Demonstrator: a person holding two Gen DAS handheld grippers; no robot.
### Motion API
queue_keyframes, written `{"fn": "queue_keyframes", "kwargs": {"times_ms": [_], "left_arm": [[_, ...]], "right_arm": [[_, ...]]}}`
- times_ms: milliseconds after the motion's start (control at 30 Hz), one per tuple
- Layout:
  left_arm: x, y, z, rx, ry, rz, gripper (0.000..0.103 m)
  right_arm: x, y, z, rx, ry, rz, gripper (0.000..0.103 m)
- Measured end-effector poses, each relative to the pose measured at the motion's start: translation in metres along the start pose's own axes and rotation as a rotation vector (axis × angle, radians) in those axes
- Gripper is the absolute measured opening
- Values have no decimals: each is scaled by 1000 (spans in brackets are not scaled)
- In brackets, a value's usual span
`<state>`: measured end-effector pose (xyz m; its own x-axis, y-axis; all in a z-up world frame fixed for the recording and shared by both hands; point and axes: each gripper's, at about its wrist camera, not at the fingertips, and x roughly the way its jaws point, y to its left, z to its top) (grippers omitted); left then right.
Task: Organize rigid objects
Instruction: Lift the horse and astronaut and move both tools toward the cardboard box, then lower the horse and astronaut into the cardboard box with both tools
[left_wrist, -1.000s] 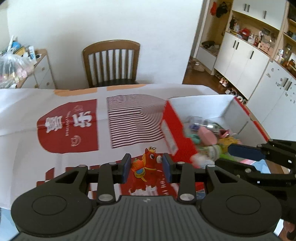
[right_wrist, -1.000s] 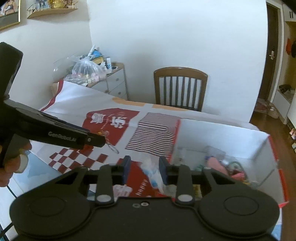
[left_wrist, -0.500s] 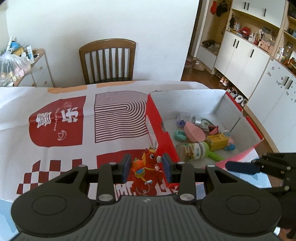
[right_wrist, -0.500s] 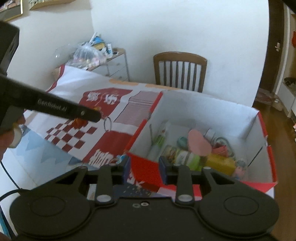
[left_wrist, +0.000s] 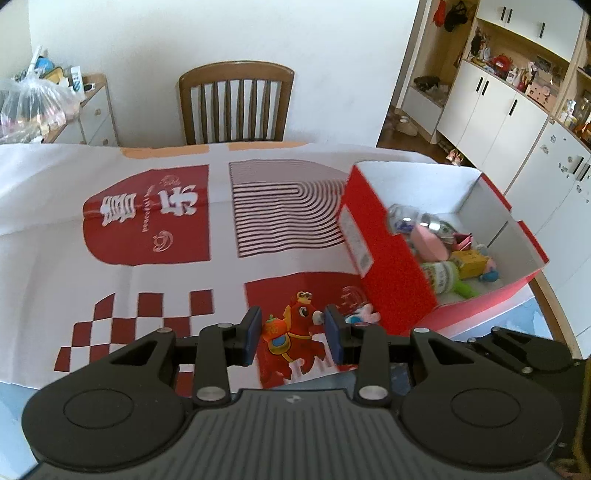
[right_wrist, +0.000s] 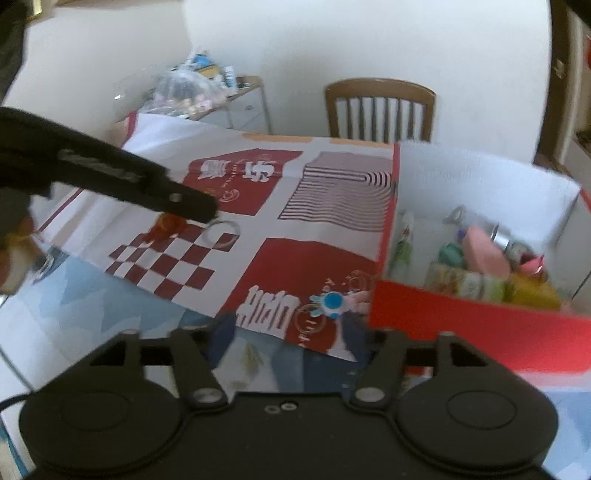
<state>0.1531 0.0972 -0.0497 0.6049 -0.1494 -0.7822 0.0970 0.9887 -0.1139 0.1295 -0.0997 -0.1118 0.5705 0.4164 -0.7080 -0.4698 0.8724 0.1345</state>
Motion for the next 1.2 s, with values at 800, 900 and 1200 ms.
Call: {"fn": "queue_keyframes", "kwargs": {"times_ms": [800,900,1200], "left_arm": [[28,87,-4,-18,29,-116,35],[31,93,-5,-28,34,-121,35],[34,103,-6,-46,35,-125,35]], "right_arm": [[104,-1,7,666,20,-478,52],[108,-3,12,689,19,-512,51],[114,5,15,573,51,-592,27]]}}
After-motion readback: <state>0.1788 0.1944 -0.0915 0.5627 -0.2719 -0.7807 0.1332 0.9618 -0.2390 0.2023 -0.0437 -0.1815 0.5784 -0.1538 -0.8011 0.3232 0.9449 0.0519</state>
